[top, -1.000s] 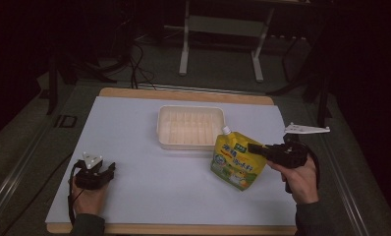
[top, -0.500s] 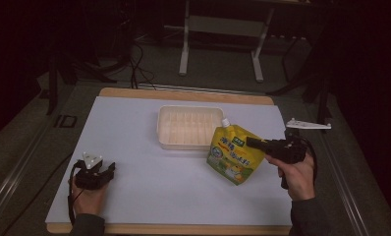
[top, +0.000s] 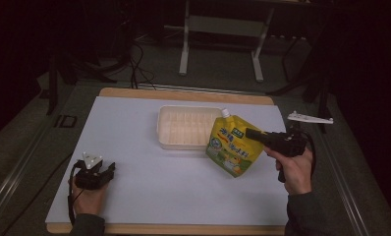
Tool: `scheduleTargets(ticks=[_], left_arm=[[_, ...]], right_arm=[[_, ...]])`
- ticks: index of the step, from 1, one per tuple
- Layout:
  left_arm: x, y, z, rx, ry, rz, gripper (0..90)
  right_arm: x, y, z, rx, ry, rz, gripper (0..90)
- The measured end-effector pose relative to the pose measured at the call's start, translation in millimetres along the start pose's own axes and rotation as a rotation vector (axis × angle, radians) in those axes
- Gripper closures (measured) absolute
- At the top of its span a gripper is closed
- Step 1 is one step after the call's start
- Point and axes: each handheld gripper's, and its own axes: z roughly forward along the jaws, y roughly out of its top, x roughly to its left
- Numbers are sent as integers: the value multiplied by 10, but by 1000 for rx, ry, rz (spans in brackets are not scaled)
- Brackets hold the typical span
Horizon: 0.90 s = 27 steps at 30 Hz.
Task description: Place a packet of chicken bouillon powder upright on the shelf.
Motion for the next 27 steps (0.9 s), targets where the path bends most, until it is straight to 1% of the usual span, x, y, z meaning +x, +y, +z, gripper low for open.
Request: scheduleTargets(ticks=[3,14,17,26,27], left_arm=[[1,0,0,0,0,1,514],[1,0,1,0,-1,1,514],[0,0,2,-1,-1,-1,513],[2,0,0,-1,-2,-2,514],[3,0,-1,-1,-1,-2,514]], right_arm=[[6,39,5,-11,0,7,900],[42,179,22,-48,-8,11,900],[42,206,39,-51,-6,11,900],[18,248,95,-71,-7,40,900],[26,250,102,-78,-19,36,900]])
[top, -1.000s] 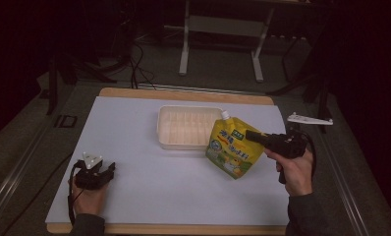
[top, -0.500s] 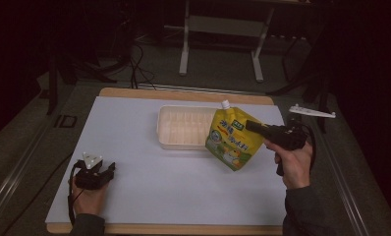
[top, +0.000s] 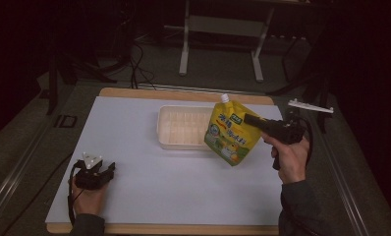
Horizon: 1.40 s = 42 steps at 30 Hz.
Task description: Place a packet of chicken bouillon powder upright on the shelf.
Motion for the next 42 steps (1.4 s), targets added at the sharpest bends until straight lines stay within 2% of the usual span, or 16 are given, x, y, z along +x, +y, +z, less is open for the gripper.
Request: scheduleTargets(ticks=[5,16,30,42], left_arm=[[0,0,0,0,-1,0,514],[3,0,1,-1,-4,0,514],[3,0,3,-2,-5,-1,514],[5,1,0,0,-6,-2,514]], right_arm=[[29,12,24,-22,-27,-8,900],[59,66,110,-109,-73,17,900],[59,86,327,-112,-87,40,900],[67,71,532,-158,-126,72,900]])
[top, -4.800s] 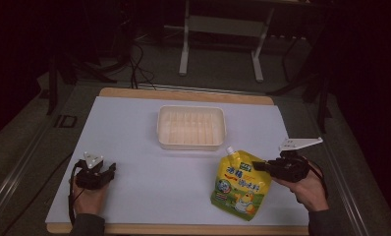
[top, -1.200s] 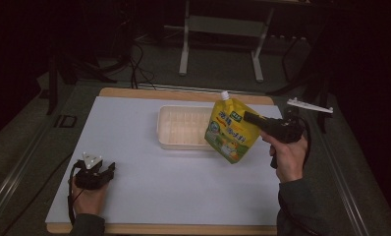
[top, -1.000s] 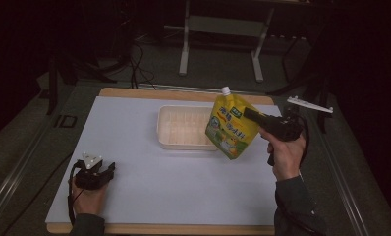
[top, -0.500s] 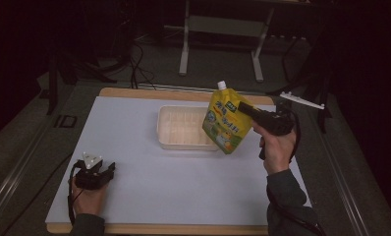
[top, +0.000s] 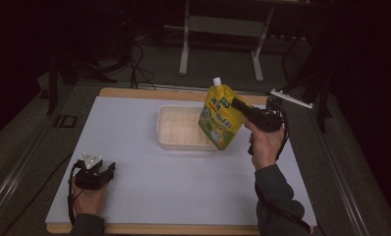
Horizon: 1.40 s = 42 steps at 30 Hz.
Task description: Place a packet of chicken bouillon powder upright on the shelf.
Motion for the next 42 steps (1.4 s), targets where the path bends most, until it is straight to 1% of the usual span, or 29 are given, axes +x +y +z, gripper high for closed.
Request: scheduleTargets(ticks=[6,9,14,15,16,18,20,21,25,29,36,38,42], left_arm=[[-1,-1,2,-1,0,1,514],[-1,-1,4,-2,0,0,514],[-3,-2,5,-4,0,-1,514],[-4,-2,6,-4,0,0,514],[-4,-2,6,-5,-1,-2,514],[-3,-2,6,-4,-1,-1,514],[-2,-2,6,-3,0,-1,514],[-4,-2,6,-3,0,-1,514],[-3,-2,6,-4,0,-1,514],[2,-1,6,-5,-3,-6,514],[9,-1,5,-3,-5,-11,514],[9,-1,6,-3,-4,-11,514],[8,-1,6,-3,-4,-11,514]], right_arm=[[0,-26,82,-29,-17,20,900],[7,-45,114,-64,-34,29,900],[27,-76,160,-119,-48,41,900],[27,-76,160,-119,-48,41,900],[35,-82,176,-135,-45,42,900],[43,-89,193,-149,-37,34,900],[47,-93,200,-154,-35,28,900],[52,-100,217,-163,-37,31,900],[52,-111,248,-169,-36,39,900],[51,-138,289,-180,-47,37,900],[17,-223,391,-193,-66,53,900],[12,-236,405,-198,-71,53,900],[4,-282,443,-228,-95,36,900]])
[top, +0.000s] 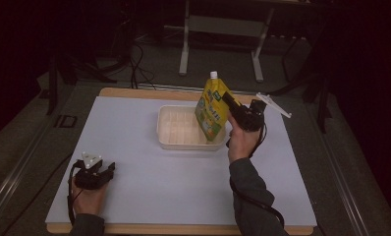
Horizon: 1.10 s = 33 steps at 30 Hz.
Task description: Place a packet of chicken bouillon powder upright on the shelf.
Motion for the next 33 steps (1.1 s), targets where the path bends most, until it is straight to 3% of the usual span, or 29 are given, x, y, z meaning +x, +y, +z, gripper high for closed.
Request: scheduleTargets(ticks=[8,20,30,33], left_arm=[[1,0,-1,0,0,0,514],[2,0,-5,-1,-2,-1,514],[-2,0,-4,0,2,3,514],[-4,0,-2,0,3,5,514]], right_arm=[[-25,-62,73,-7,-44,-29,900],[-54,-134,142,-33,-68,-24,900],[-146,-201,-27,-82,-110,-84,900],[-188,-214,-73,-88,-115,-83,900]])
